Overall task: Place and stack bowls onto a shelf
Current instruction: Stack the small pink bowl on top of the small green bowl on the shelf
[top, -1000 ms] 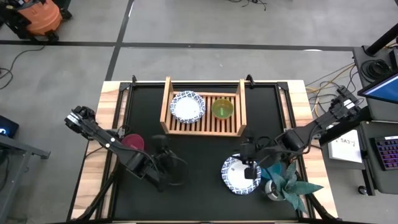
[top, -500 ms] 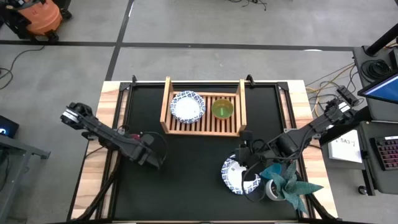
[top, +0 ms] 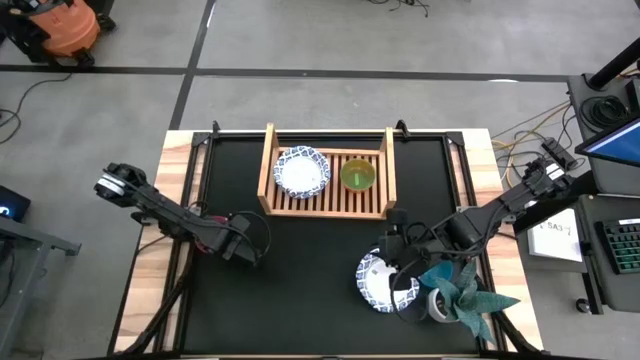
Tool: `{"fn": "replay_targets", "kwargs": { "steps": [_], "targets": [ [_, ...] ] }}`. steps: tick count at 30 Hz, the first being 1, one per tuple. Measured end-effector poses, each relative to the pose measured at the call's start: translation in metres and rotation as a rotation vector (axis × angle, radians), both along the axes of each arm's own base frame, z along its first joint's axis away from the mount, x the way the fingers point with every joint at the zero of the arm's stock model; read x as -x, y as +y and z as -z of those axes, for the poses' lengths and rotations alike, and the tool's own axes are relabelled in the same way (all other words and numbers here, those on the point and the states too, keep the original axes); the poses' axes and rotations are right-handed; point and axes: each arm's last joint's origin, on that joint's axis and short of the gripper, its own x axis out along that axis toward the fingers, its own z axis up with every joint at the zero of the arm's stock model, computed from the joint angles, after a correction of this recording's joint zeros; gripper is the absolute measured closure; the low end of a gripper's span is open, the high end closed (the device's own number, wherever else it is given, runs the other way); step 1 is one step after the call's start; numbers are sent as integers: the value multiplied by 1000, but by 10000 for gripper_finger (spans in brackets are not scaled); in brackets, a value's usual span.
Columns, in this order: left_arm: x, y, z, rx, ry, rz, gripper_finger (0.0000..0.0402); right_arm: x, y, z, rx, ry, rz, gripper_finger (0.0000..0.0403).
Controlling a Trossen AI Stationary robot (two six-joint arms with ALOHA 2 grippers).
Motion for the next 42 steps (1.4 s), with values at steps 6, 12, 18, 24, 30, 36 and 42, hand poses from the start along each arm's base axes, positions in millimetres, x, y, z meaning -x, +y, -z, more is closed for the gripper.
{"fn": "replay_targets", "kwargs": {
  "steps": [6, 12, 18, 24, 30, 36, 42],
  "targets": [
    [-1, -2, 4, 59, 34, 29, 380, -2, 1, 11, -34, -25, 36, 335],
    [-13, -25, -27, 176, 34, 283, 400, -1, 0, 9, -11, -38, 31, 335],
    [-36, -64, -91, 31, -221, 821, 401, 0, 1, 10, -4, -38, 21, 335],
    [-73, -68, -135, -427, -486, 1094, 401, -2, 3, 6, 30, -78, -37, 335],
    [-112, -33, -141, -610, -578, 1184, 401, -1, 6, 6, 52, -147, -98, 335],
    [-141, 28, -137, -666, -693, 1165, 402, 9, 1, 5, 56, -284, -146, 335],
    [-165, 88, -122, -593, -916, 1091, 401, 27, -10, 3, 23, -430, -152, 335]
  ]
}}
